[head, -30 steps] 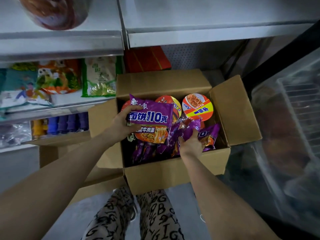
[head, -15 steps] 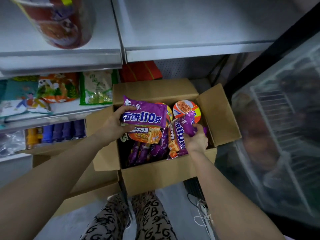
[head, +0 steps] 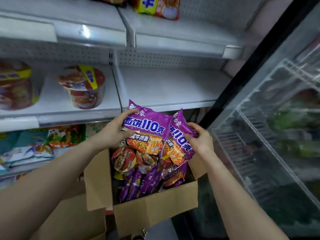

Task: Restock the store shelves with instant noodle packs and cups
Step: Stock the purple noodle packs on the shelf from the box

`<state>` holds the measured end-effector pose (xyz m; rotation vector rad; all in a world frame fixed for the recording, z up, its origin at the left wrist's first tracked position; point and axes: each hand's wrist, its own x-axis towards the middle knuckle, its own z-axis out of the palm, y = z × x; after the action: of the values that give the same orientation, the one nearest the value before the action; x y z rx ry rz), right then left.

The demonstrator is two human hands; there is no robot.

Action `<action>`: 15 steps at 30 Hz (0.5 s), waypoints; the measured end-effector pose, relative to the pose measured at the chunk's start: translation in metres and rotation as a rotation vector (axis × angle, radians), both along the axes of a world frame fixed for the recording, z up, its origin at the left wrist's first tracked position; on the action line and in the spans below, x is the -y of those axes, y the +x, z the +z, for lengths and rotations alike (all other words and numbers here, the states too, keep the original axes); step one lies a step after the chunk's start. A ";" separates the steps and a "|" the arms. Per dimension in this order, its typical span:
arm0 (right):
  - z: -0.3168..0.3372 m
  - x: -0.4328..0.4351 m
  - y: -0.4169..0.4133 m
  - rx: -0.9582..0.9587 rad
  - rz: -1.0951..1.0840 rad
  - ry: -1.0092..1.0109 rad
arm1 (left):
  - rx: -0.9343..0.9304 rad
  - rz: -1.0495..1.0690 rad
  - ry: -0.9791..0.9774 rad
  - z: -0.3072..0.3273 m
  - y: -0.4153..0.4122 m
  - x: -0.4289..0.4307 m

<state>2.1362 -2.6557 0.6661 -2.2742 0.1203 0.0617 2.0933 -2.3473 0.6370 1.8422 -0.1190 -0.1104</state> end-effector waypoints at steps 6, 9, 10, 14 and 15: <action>0.068 -0.010 0.006 0.166 0.066 0.008 | 0.204 0.029 0.116 0.054 -0.005 -0.014; 0.107 -0.019 0.006 0.241 0.125 -0.018 | 0.260 0.089 0.112 0.085 -0.011 -0.022; 0.120 -0.022 0.007 0.264 0.140 -0.010 | 0.272 0.101 0.098 0.095 -0.013 -0.026; 0.169 -0.041 0.012 0.361 0.188 0.059 | 0.341 0.154 0.080 0.134 -0.022 -0.045; 0.180 -0.047 0.015 0.383 0.198 0.061 | 0.346 0.161 0.061 0.144 -0.024 -0.049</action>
<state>2.1509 -2.6089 0.8458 -2.1881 -0.3035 -0.2622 2.0692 -2.2979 0.7811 1.9105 -0.2096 0.3217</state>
